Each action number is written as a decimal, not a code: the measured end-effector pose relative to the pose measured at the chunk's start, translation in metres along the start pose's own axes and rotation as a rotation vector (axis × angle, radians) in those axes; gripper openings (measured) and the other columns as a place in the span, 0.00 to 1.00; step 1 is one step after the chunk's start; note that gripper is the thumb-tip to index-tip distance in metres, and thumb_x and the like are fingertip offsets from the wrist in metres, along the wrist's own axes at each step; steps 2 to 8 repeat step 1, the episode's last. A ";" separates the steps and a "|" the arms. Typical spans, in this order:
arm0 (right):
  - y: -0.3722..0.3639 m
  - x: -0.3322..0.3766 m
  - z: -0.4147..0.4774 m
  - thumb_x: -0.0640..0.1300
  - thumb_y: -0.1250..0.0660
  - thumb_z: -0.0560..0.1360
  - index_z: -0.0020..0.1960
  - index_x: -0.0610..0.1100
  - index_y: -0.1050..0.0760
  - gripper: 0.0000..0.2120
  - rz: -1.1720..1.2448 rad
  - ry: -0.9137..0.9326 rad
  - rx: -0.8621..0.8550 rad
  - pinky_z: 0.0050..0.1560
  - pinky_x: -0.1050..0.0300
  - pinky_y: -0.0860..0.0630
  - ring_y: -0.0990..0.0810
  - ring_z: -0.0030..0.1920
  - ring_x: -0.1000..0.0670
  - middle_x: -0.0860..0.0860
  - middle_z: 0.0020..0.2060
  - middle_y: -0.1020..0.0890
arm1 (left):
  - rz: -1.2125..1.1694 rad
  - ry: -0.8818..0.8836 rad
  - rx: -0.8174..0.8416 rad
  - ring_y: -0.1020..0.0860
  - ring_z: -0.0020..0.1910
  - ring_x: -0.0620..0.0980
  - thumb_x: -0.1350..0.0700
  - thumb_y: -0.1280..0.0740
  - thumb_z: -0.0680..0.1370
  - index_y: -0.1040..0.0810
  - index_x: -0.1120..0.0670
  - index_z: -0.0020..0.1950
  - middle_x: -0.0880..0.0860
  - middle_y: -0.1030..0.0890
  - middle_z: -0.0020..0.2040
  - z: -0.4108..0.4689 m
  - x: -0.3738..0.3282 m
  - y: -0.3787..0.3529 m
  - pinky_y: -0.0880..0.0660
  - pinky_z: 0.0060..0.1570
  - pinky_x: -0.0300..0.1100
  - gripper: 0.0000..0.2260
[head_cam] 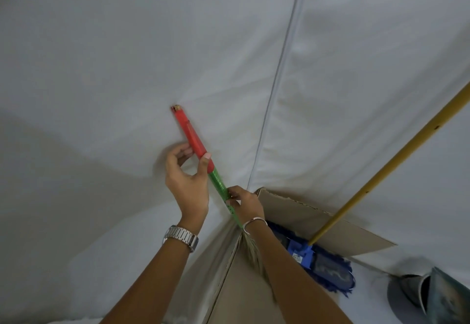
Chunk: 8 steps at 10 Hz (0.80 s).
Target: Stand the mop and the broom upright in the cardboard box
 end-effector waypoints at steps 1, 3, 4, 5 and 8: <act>0.004 -0.001 -0.006 0.39 0.40 0.75 0.61 0.49 0.29 0.15 -0.077 -0.021 0.016 0.52 0.48 0.23 0.22 0.56 0.46 0.48 0.57 0.20 | 0.007 0.010 -0.064 0.23 0.49 0.48 0.59 0.25 0.68 0.28 0.53 0.55 0.51 0.23 0.50 -0.007 -0.006 0.002 0.25 0.45 0.30 0.19; 0.004 -0.001 -0.006 0.39 0.40 0.75 0.61 0.49 0.29 0.15 -0.077 -0.021 0.016 0.52 0.48 0.23 0.22 0.56 0.46 0.48 0.57 0.20 | 0.007 0.010 -0.064 0.23 0.49 0.48 0.59 0.25 0.68 0.28 0.53 0.55 0.51 0.23 0.50 -0.007 -0.006 0.002 0.25 0.45 0.30 0.19; 0.004 -0.001 -0.006 0.39 0.40 0.75 0.61 0.49 0.29 0.15 -0.077 -0.021 0.016 0.52 0.48 0.23 0.22 0.56 0.46 0.48 0.57 0.20 | 0.007 0.010 -0.064 0.23 0.49 0.48 0.59 0.25 0.68 0.28 0.53 0.55 0.51 0.23 0.50 -0.007 -0.006 0.002 0.25 0.45 0.30 0.19; 0.004 -0.001 -0.006 0.39 0.40 0.75 0.61 0.49 0.29 0.15 -0.077 -0.021 0.016 0.52 0.48 0.23 0.22 0.56 0.46 0.48 0.57 0.20 | 0.007 0.010 -0.064 0.23 0.49 0.48 0.59 0.25 0.68 0.28 0.53 0.55 0.51 0.23 0.50 -0.007 -0.006 0.002 0.25 0.45 0.30 0.19; 0.004 -0.001 -0.006 0.39 0.40 0.75 0.61 0.49 0.29 0.15 -0.077 -0.021 0.016 0.52 0.48 0.23 0.22 0.56 0.46 0.48 0.57 0.20 | 0.007 0.010 -0.064 0.23 0.49 0.48 0.59 0.25 0.68 0.28 0.53 0.55 0.51 0.23 0.50 -0.007 -0.006 0.002 0.25 0.45 0.30 0.19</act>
Point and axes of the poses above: each hand's wrist, its own z-axis towards the middle knuckle, its own y-axis out of the back of the hand, x = y × z, the point moved 4 cm from there along z, towards the middle knuckle
